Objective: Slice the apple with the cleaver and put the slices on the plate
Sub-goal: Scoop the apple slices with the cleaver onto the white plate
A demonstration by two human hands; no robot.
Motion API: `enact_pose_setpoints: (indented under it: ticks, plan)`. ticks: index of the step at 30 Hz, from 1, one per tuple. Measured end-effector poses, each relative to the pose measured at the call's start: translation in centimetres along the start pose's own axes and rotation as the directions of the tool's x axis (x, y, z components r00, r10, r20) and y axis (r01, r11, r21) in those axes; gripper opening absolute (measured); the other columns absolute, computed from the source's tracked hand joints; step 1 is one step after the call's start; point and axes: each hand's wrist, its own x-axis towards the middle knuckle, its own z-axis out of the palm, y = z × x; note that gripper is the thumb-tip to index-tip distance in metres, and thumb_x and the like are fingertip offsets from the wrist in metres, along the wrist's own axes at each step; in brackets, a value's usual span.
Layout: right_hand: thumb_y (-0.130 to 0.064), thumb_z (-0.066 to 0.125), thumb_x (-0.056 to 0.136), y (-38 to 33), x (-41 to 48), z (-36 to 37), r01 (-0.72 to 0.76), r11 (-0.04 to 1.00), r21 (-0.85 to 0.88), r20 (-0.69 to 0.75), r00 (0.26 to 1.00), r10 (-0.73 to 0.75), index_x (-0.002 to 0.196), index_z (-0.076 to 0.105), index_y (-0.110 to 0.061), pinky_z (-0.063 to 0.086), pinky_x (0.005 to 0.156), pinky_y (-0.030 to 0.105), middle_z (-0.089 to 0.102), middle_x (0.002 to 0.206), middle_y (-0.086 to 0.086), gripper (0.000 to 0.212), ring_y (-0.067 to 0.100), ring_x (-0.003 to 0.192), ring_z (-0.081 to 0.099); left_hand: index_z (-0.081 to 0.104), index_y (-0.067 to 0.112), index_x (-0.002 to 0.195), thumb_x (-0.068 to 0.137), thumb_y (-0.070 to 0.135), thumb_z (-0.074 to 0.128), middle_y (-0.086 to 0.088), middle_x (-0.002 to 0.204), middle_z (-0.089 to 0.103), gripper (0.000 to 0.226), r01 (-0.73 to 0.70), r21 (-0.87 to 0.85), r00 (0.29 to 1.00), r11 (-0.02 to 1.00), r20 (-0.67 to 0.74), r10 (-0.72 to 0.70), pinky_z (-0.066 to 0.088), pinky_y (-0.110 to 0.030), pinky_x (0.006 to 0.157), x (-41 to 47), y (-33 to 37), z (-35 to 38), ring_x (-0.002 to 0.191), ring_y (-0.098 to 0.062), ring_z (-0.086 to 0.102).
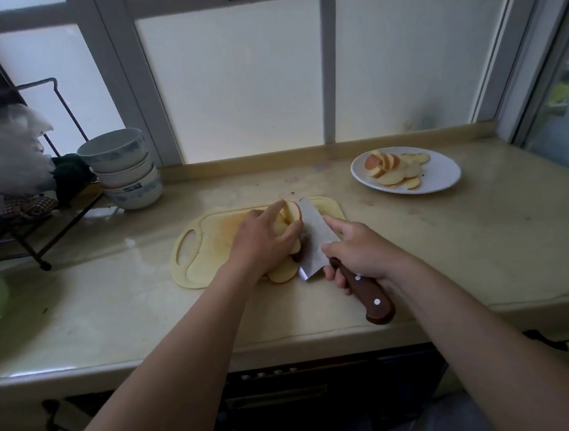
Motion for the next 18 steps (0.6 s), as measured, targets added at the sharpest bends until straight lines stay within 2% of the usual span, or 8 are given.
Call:
enact_pose_setpoints:
  ticks: [4, 9, 13, 18]
  plan:
    - [-0.003, 0.044, 0.105, 0.0, -0.2, -0.1, 0.027, 0.999, 0.020, -0.001, 1.000, -0.027, 0.157, 0.035, -0.042, 0.047, 0.043, 0.028, 0.060, 0.067, 0.016, 0.065, 0.018, 0.045, 0.050, 0.042, 0.040, 0.149, 0.088, 0.063, 0.056, -0.010, 0.144, 0.048, 0.067, -0.007, 0.011, 1.000, 1.000, -0.008, 0.007, 0.041, -0.043, 0.108, 0.1, -0.1, 0.1, 0.134, -0.029, 0.045]
    - [-0.004, 0.046, 0.105, 0.3, -0.2, -0.3, 0.044, 0.998, 0.046, -0.029, 0.999, -0.042, 0.164, 0.027, -0.037, 0.047, 0.042, 0.028, 0.061, 0.063, 0.013, 0.070, 0.018, 0.045, 0.050, 0.048, 0.038, 0.146, 0.088, 0.056, 0.060, -0.009, 0.139, 0.054, 0.062, -0.021, -0.050, 0.999, 0.999, -0.037, 0.019, 0.042, -0.039, 0.107, 0.3, -0.1, 0.1, 0.131, -0.026, 0.049]
    - [-0.004, 0.046, 0.105, 0.0, -0.2, -0.5, 0.050, 0.997, 0.057, -0.021, 0.999, -0.049, 0.163, 0.028, -0.036, 0.047, 0.042, 0.028, 0.061, 0.063, 0.013, 0.069, 0.017, 0.044, 0.050, 0.053, 0.037, 0.141, 0.085, 0.054, 0.064, -0.009, 0.135, 0.058, 0.060, -0.008, -0.073, 1.000, 0.997, -0.029, 0.005, 0.045, -0.036, 0.103, 1.0, 0.4, -0.1, 0.126, -0.026, 0.054]
    - [-0.005, 0.046, 0.105, -0.7, 0.0, -0.9, 0.056, 0.997, 0.058, -0.029, 0.998, -0.055, 0.164, 0.026, -0.036, 0.048, 0.042, 0.029, 0.061, 0.064, 0.013, 0.069, 0.017, 0.045, 0.051, 0.055, 0.035, 0.141, 0.084, 0.056, 0.067, -0.007, 0.133, 0.057, 0.062, -0.001, -0.106, 0.999, 0.994, -0.044, -0.004, 0.045, -0.029, 0.090, 1.6, 1.2, -0.6, 0.118, -0.023, 0.057]
